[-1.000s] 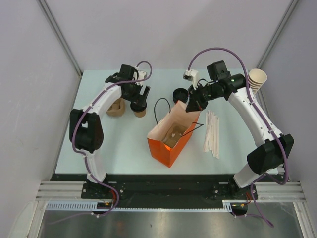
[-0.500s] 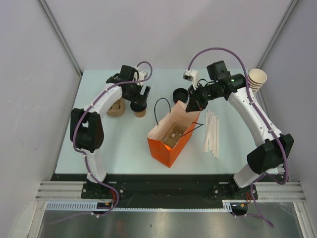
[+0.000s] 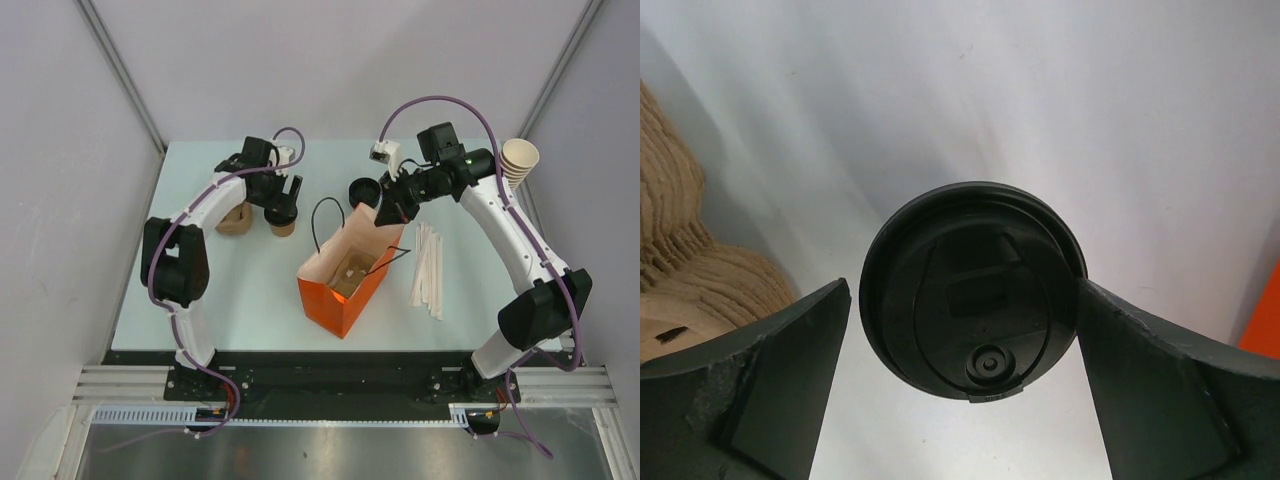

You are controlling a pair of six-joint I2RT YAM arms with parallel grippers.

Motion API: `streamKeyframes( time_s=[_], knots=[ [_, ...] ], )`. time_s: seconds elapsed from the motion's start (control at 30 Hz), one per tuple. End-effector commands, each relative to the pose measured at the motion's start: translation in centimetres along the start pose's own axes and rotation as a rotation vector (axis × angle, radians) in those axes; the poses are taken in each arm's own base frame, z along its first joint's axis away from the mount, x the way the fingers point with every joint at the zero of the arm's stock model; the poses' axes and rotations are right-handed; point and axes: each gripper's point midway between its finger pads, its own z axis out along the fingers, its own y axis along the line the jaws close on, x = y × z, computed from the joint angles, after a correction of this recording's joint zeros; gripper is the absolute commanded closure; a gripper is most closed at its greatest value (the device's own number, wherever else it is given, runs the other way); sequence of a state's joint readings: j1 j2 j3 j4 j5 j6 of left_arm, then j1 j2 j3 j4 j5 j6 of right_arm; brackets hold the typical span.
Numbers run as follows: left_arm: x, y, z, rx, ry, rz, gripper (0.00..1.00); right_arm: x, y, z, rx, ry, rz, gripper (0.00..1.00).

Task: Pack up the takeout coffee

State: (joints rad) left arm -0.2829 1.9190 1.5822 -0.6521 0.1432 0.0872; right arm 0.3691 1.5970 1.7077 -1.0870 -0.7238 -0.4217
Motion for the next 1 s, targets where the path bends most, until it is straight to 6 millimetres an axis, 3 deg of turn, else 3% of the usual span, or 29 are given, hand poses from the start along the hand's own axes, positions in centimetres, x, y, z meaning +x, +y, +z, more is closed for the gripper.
streamKeyframes(
  time_s=[0.0, 0.43, 0.6, 0.63, 0.83, 0.97],
  knots=[
    [-0.4, 0.0, -0.2, 0.002, -0.031, -0.019, 0.04, -0.6, 0.1, -0.1, -0.018, -0.022, -0.004, 1.0],
    [-0.1, 0.4, -0.3, 0.024, -0.028, -0.069, 0.16, -0.8, 0.0, -0.3, -0.015, -0.029, 0.002, 1.0],
    [-0.4, 0.7, -1.4, 0.022, -0.05, -0.076, 0.28, -0.8, -0.1, -0.4, -0.014, -0.033, 0.007, 1.0],
    [-0.5, 0.7, -1.6, 0.023, -0.055, -0.079, 0.34, -0.8, -0.1, -0.4, -0.012, -0.035, 0.01, 1.0],
    [-2.2, -0.3, -4.6, 0.07, -0.142, -0.071, 0.49, -0.9, 0.0, -0.6, -0.009, -0.046, 0.026, 1.0],
    [-4.0, -1.3, -8.9, 0.091, -0.24, -0.043, 0.57, -1.0, -0.2, -0.7, -0.003, -0.053, 0.042, 1.0]
  ],
)
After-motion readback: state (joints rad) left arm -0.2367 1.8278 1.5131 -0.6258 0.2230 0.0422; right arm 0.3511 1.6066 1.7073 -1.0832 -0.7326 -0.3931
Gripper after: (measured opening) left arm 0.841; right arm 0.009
